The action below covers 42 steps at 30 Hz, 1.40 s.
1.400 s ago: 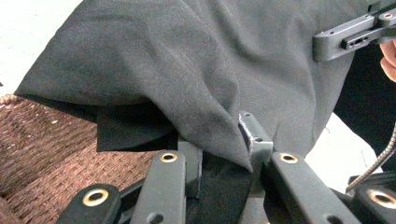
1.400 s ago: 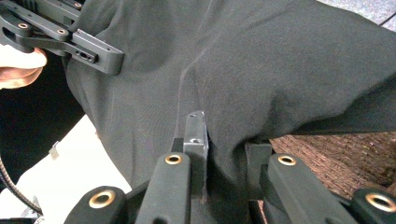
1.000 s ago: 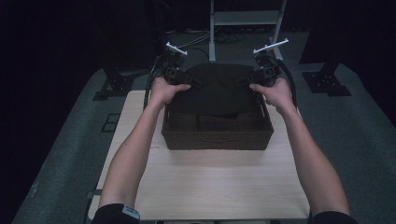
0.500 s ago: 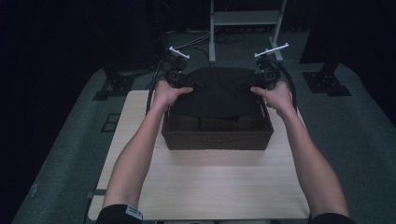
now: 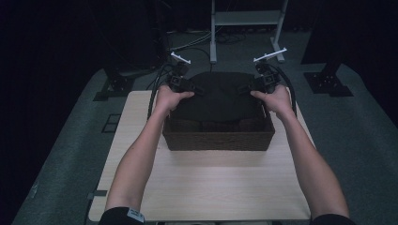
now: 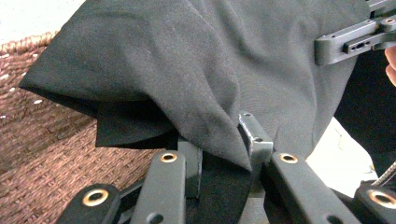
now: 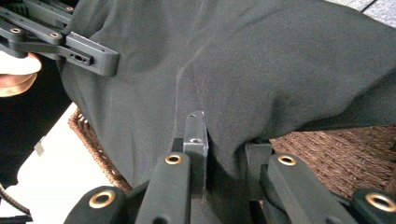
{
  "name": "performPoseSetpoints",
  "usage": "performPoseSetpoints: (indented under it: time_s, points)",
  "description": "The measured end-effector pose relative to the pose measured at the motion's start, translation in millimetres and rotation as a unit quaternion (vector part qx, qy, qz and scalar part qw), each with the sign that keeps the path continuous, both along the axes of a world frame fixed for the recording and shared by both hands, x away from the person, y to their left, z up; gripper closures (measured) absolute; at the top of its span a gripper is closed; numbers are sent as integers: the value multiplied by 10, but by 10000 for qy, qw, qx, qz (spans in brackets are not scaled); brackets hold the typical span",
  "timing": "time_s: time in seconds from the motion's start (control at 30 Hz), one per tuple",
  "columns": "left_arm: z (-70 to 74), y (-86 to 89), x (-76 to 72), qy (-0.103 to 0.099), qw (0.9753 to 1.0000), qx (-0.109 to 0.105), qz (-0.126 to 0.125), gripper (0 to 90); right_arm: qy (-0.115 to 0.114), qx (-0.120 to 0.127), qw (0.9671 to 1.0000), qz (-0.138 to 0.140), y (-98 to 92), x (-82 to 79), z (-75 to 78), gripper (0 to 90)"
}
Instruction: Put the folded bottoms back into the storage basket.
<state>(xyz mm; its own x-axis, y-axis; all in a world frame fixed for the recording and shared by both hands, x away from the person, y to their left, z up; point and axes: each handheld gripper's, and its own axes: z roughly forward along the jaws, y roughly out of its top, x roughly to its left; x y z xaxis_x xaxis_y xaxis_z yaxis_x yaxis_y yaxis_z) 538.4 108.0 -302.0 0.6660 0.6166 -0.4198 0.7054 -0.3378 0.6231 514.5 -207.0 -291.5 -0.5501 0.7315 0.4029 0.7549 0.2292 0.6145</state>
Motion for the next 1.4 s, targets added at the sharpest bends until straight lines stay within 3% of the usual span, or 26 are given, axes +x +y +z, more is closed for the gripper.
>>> performPoseSetpoints:
  time_s: [0.6, 1.4]
  points:
    - [-203, -1, 13, 123, 9999, -20, 85, 737, 154, -52, 9999, -23, 11, 34, -198, 759]
    - [-549, -45, 77, 363, 9987, 300, 169, 736, 475, -191, 9987, -87, 45, 126, -506, 759]
